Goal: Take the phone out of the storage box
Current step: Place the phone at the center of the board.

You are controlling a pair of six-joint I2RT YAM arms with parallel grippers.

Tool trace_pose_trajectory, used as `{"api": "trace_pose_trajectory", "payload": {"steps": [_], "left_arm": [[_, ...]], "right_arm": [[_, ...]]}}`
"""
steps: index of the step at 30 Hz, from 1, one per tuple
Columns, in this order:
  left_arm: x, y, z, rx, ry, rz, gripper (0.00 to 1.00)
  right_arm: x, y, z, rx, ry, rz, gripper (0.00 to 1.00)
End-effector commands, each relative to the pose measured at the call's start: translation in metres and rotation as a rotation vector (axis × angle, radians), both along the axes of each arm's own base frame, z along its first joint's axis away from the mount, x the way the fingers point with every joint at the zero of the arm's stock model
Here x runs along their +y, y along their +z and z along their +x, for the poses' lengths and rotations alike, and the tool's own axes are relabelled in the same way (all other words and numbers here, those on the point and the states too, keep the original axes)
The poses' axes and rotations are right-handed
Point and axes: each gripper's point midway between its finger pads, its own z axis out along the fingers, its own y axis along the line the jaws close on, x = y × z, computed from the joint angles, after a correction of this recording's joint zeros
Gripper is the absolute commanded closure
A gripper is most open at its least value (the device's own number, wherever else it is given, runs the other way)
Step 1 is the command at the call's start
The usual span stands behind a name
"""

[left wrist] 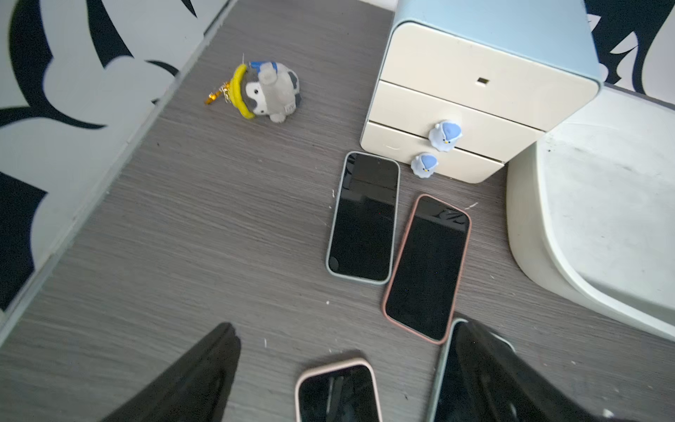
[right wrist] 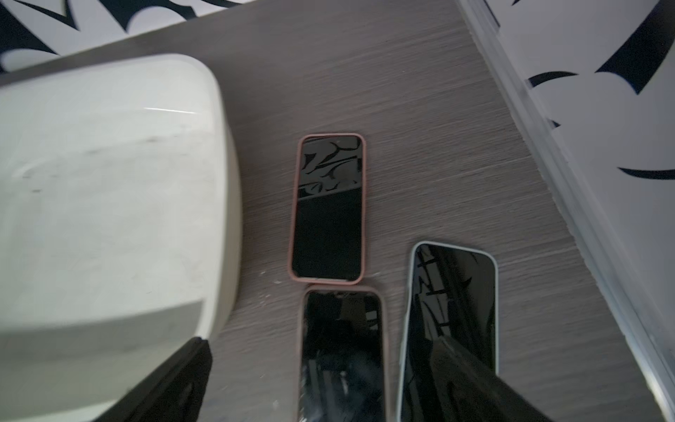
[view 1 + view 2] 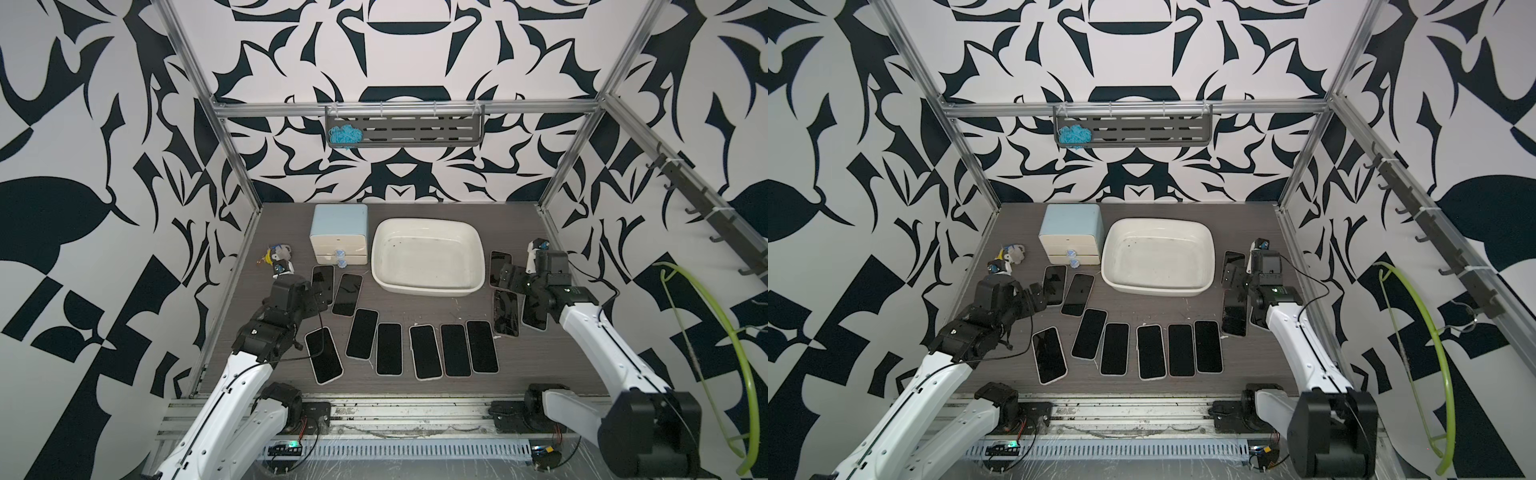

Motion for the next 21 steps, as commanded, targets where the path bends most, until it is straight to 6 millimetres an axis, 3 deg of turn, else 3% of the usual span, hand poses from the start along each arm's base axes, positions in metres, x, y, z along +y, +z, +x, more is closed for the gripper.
{"api": "trace_pose_trajectory", "payload": {"steps": [1,7,13,21], "left_arm": [[0.009,0.015,0.013,-0.129,-0.034,0.089,0.00],[0.016,0.016,0.030,-0.233,-0.079,0.034,0.00],[0.018,-0.014,0.059,-0.259,-0.138,0.018,0.00],[0.014,-0.035,0.104,-0.307,-0.229,0.024,0.00]], "right_arm": [[-0.004,0.005,0.024,-0.189,0.061,-0.110,0.00],[0.001,-0.028,0.036,-0.308,0.085,-0.113,0.00],[0.004,-0.030,0.058,-0.329,0.106,-0.106,0.01],[0.006,-0.036,0.059,-0.354,0.117,-0.107,0.00]]}}
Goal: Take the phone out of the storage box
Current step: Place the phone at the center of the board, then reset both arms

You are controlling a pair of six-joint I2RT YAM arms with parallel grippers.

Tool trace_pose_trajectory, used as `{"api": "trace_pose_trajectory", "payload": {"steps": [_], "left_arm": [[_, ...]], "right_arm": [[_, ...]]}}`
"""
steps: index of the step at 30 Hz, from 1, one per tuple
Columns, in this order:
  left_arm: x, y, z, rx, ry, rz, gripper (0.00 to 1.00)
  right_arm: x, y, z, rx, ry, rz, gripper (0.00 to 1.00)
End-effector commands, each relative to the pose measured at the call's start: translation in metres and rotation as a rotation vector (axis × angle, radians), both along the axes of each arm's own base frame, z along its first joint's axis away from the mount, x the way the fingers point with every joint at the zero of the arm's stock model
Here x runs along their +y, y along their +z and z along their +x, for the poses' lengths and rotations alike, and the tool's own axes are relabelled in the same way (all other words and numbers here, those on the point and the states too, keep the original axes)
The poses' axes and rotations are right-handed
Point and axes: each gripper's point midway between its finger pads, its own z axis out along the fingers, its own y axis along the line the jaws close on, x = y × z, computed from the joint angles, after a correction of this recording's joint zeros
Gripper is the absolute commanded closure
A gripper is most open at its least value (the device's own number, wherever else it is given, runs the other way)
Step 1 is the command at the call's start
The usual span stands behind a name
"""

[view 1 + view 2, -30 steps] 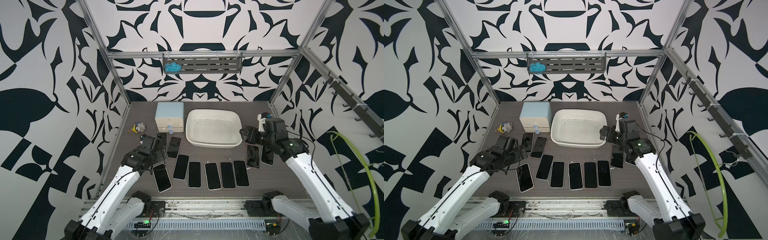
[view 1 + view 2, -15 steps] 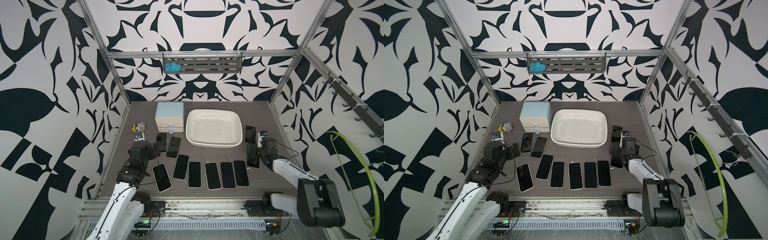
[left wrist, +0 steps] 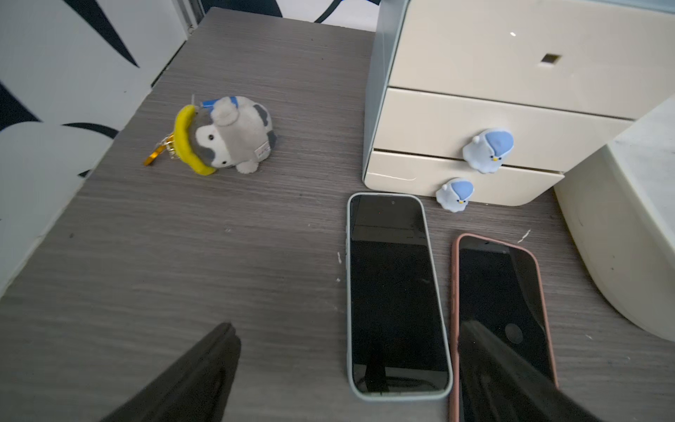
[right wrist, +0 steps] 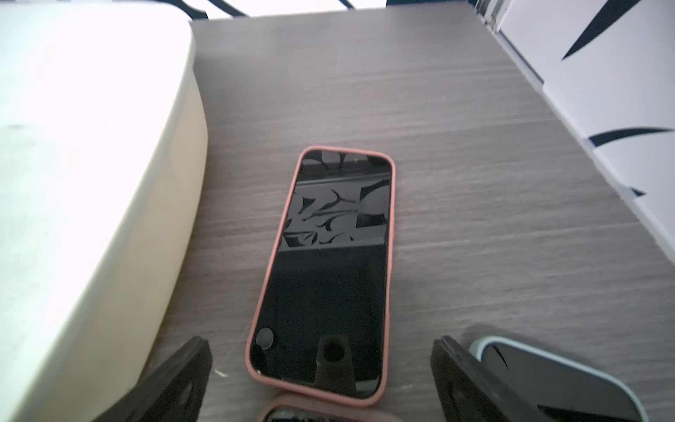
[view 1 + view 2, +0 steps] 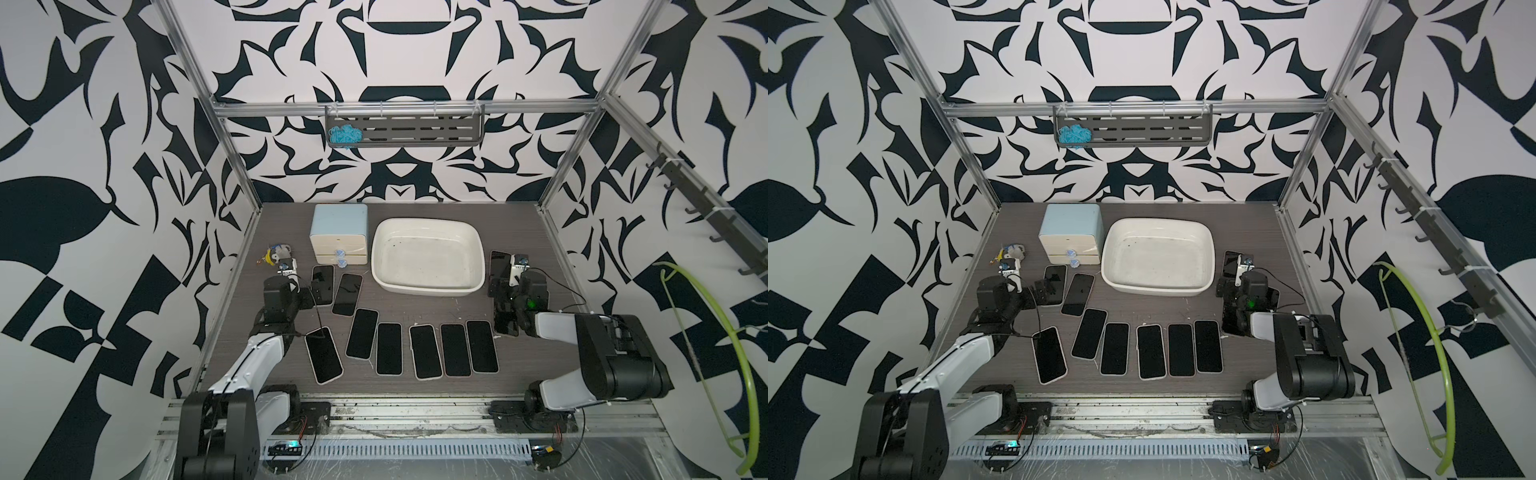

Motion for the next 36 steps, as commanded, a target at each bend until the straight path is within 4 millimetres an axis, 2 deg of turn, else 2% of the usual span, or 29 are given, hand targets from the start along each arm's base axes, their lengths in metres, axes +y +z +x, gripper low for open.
{"api": "trace_pose_trajectory", "payload": {"steps": [1,4,8,10,13,15,18,20,22,36], "left_arm": [[-0.008,0.033,0.031,-0.172,-0.082,-0.010,0.00],[-0.014,0.029,0.042,-0.201,-0.112,-0.028,0.00],[-0.015,0.012,0.049,-0.194,-0.131,-0.023,0.00],[-0.013,0.003,0.049,-0.194,-0.133,-0.046,0.00],[-0.022,-0.010,0.042,-0.244,-0.190,-0.050,0.00],[-0.023,-0.009,0.044,-0.289,-0.191,-0.056,0.00],[-0.017,-0.022,0.055,-0.135,-0.158,-0.060,0.00],[-0.014,-0.019,0.058,-0.182,-0.141,-0.060,0.00],[-0.013,-0.022,0.057,-0.142,-0.137,-0.059,0.00],[-0.011,-0.019,0.057,-0.164,-0.119,-0.057,0.00]], "right_arm": [[0.003,0.027,0.013,-0.113,0.023,-0.012,0.01],[0.005,0.025,0.014,-0.104,0.037,-0.008,0.00],[0.005,0.024,0.016,-0.093,0.037,-0.007,0.00],[0.007,0.023,0.016,-0.094,0.050,-0.007,0.00],[0.010,0.017,0.014,-0.112,0.066,-0.008,0.01],[0.010,0.015,0.012,-0.153,0.067,-0.005,0.01],[0.009,0.012,0.013,-0.130,0.058,-0.007,0.01],[0.009,0.013,0.014,-0.125,0.056,-0.010,0.01],[0.009,0.013,0.014,-0.130,0.057,-0.015,0.01],[0.010,0.014,0.013,-0.131,0.060,-0.013,0.01]]}}
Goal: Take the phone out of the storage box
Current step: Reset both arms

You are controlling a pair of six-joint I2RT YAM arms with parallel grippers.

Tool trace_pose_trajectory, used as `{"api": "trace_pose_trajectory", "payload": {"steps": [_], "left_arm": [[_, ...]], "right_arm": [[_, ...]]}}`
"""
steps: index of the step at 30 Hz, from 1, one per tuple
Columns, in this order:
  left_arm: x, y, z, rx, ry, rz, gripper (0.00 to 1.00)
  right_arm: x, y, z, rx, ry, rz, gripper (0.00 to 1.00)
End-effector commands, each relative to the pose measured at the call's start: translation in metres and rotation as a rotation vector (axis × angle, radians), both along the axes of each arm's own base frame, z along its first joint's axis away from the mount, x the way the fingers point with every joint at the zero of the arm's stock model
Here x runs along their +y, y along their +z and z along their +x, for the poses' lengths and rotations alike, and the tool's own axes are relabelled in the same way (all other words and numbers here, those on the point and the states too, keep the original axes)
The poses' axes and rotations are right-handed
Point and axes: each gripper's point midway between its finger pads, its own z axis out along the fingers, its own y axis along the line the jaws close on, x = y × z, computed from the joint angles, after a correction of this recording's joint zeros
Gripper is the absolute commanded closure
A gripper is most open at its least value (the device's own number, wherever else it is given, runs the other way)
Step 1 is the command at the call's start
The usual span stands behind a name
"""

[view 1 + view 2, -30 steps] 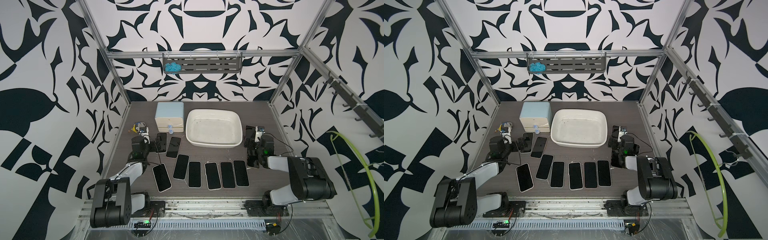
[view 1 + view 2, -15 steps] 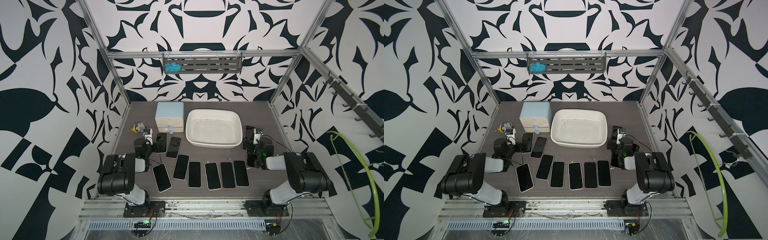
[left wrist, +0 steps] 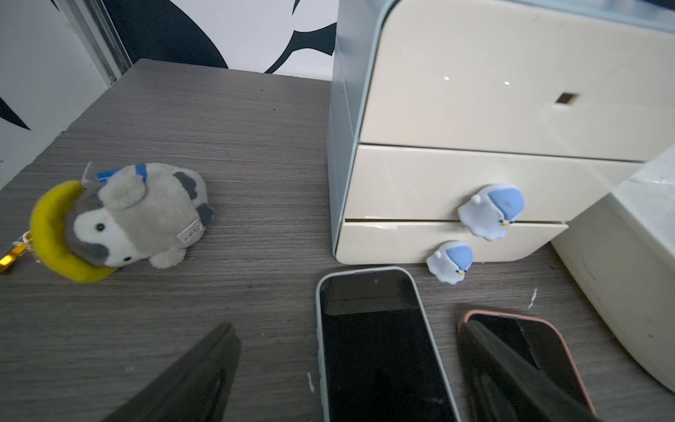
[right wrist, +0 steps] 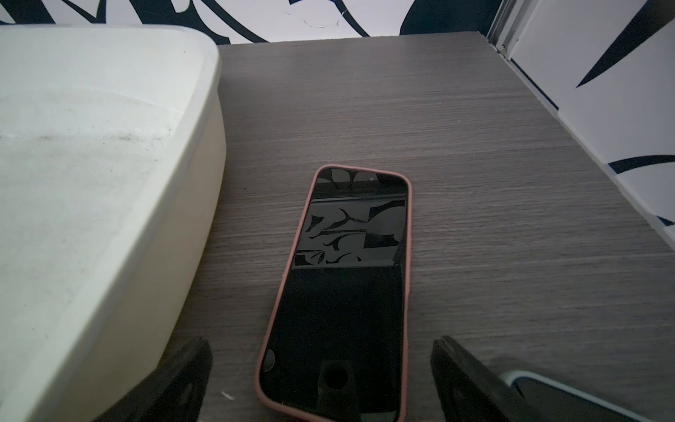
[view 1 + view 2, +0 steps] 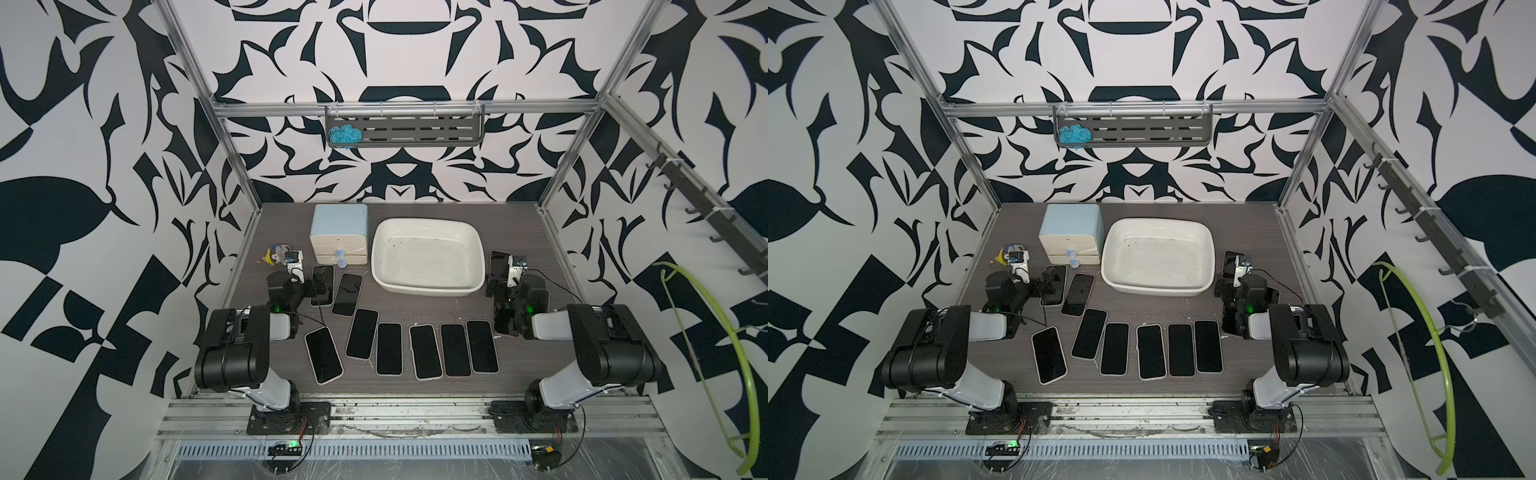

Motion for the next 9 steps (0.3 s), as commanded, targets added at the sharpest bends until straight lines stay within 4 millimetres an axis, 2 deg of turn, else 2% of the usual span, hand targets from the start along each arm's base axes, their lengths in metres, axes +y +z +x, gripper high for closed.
{"api": "trace_pose_trajectory", "payload": {"steps": [1,9], "left_arm": [[0.0009,0.0023,-0.0007,-0.003,0.006,-0.004,0.00],[0.0010,0.0027,-0.0006,-0.004,0.007,-0.003,0.00]], "right_arm": [[0.0026,0.0163,0.0067,-0.061,0.015,-0.013,0.01],[0.0049,0.0170,0.0057,-0.063,0.022,-0.024,0.01]]}}
